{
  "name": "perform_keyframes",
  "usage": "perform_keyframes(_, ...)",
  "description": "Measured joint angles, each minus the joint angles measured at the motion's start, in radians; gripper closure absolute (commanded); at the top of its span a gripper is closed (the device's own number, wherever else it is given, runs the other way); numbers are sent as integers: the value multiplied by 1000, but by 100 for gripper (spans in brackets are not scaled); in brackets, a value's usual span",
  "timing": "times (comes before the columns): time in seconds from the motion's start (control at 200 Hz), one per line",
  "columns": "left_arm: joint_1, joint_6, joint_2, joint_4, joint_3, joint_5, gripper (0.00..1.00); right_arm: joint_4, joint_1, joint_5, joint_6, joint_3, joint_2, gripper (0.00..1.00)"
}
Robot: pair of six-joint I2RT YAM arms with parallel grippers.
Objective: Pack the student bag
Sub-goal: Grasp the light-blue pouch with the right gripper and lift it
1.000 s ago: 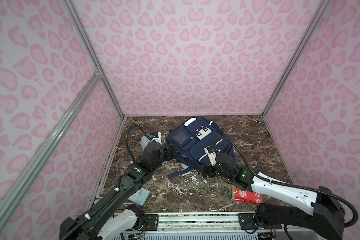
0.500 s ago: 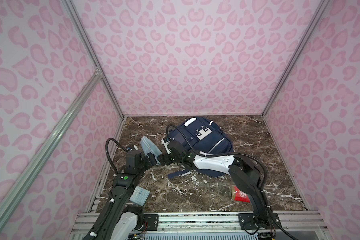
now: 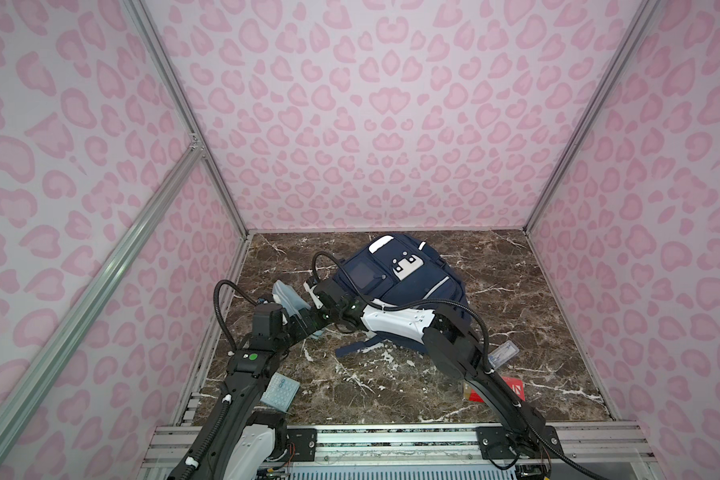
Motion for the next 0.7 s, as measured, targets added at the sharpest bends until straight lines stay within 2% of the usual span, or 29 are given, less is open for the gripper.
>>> perform_keyframes(0.2, -35, 23, -90, 68, 5, 225, 2, -9, 11, 91, -8, -277, -298, 100)
perform_keyframes(0.27, -87, 14, -104, 91, 35, 284, 2, -8, 14, 147, -10, -373, -419, 100)
perform_keyframes(0.35, -189, 11, -84, 95, 91, 307, 2, -1, 16, 228, -10, -511, -573, 100)
perform_keyframes(0.445, -345, 5, -32, 91, 171, 266, 2, -33, 1, 317, 3, -646, -747, 100)
perform_keyframes(0.515, -457, 9, 17, 101, 228, 184, 2, -58, -40, 367, 23, -730, -873, 100)
perform_keyframes(0.595, -555, 21, 97, 63, 273, 64, 2, -56, -105, 391, 48, -815, -1015, 100)
perform_keyframes(0.7, -681, 86, 235, 28, 352, -18, 2, -53, -208, 383, 74, -937, -1186, 100)
